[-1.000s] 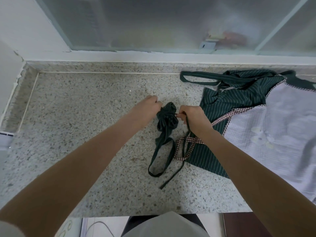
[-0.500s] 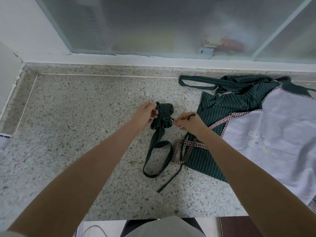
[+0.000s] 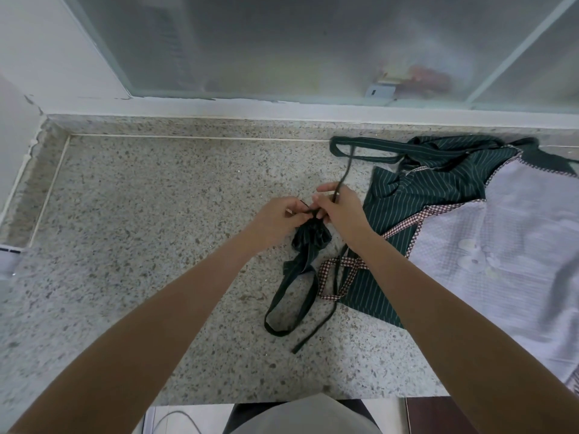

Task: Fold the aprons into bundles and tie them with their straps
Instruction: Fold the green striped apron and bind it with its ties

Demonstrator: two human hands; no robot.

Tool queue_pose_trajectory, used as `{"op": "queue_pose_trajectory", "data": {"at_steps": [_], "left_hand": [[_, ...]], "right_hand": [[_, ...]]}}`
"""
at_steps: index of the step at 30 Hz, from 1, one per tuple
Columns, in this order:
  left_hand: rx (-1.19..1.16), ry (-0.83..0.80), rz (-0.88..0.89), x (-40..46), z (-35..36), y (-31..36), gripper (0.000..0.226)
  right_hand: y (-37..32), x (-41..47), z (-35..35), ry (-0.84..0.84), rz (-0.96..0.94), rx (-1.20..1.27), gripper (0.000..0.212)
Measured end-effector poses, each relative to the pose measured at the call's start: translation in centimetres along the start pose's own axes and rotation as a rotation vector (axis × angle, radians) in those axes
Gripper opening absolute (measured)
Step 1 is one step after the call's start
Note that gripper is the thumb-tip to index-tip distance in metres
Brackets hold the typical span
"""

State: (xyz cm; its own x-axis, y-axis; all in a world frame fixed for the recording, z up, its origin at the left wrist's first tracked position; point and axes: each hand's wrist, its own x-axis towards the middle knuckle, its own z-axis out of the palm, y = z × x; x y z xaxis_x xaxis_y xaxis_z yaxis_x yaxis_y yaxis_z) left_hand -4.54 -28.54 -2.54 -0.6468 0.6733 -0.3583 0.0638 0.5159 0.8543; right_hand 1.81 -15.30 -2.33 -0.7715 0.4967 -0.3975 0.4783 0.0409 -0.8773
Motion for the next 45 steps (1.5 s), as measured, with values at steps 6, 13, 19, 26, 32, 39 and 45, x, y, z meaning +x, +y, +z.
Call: {"op": "queue_pose_trajectory", "data": {"at_steps": [6,13,19,26,32,39,45], "left_hand": [[0.132,0.065,0.061,0.1,-0.3,0.6,0.018],[0.071,0.006,0.092,-0.1,-0.5,1.0,0.037],[0.155,0.136,0.143,0.0,0.2,-0.2,0.03],[0.068,0.137,0.146,0.2,-0.1,-0.2,0.023],[0.137,0.146,0.073,1.4,0.3,-0.3,0.023],[0.517,0.141,0.148,0.9,0.5,-0.2,0.017],[0.372,0.191,0.064,-0.5,0.1,-1.1,0.009]], "right_hand": [[-0.5,0.2,-0.7,-0.257,-0.192,-0.723,0.061],[-0.5,-0.1,-1.0,-0.37,-0.244,-0.872,0.047],[0.0,0.2,-0.3,-0.276,-0.371,-0.914,0.031],[0.2,0.7,-1.0,-0.272,-0.31,-0.838,0.033],[0.6,0.7,-1.3,-0.247,-0.245,-0.686,0.026],[1.4,0.7,-1.1,-0.151,-0.132,-0.487,0.029],[1.4,0.8,-1.0,-0.067,0.049,-0.296,0.023]]}}
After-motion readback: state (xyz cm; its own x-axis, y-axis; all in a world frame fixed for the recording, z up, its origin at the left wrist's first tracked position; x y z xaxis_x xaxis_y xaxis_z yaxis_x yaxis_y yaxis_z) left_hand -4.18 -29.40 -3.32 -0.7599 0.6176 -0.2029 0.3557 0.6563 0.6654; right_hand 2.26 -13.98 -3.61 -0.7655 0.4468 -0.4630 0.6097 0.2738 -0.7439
